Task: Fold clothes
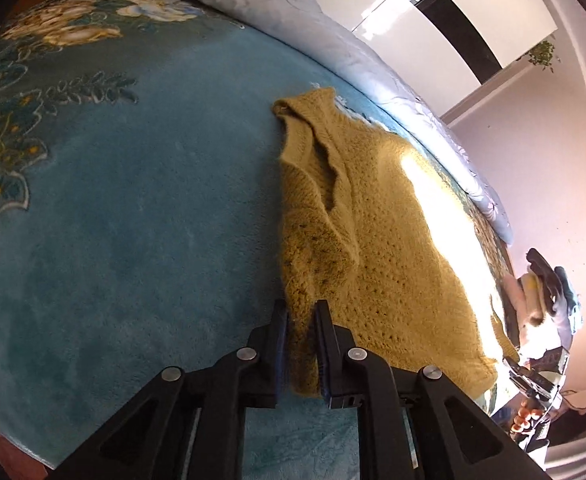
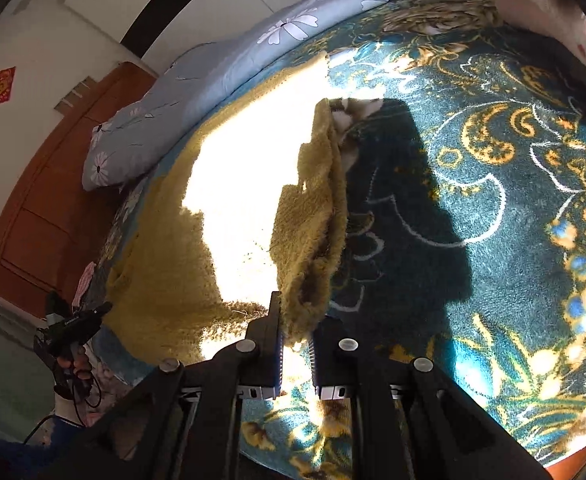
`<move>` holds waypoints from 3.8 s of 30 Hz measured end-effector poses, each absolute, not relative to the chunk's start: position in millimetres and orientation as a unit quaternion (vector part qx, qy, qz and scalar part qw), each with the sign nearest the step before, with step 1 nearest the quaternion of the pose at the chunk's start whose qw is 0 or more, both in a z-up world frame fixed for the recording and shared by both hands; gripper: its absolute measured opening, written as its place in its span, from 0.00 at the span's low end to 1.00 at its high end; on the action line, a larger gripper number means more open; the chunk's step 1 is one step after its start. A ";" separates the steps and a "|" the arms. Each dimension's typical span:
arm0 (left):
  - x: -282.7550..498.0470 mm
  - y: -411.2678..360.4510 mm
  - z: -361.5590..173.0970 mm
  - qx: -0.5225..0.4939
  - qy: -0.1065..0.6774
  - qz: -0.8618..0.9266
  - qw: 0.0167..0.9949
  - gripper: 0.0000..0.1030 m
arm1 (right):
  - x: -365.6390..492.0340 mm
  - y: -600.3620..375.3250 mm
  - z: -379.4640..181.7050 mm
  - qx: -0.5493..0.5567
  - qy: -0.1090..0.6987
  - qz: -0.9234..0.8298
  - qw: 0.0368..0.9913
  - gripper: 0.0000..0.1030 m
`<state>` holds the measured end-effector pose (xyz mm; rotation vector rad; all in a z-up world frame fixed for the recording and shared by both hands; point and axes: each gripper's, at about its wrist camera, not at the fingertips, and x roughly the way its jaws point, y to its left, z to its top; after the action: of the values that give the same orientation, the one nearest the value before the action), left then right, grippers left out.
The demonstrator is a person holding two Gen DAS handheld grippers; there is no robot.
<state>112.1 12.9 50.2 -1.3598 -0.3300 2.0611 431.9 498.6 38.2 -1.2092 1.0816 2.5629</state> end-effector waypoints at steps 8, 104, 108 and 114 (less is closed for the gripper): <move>16.5 90.1 103.3 -0.477 0.003 0.822 0.310 0.51 | 420.6 500.6 67.7 -0.406 0.287 0.860 0.113 0.30; 94.1 49.5 54.9 -0.534 -0.268 0.717 0.359 0.18 | 313.6 527.5 85.6 -0.353 0.410 0.840 0.042 0.12; 64.6 66.8 62.9 -0.516 -0.257 0.739 0.349 0.14 | 293.3 543.8 80.0 -0.362 0.417 0.831 0.071 0.12; 15.6 65.0 46.5 -0.539 -0.282 0.721 0.332 0.15 | 273.3 557.3 50.6 -0.405 0.422 0.804 0.111 0.16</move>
<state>15.6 65.0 46.5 -1.4080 -0.7356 1.8851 273.3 557.3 50.6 -1.1892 1.2393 2.3611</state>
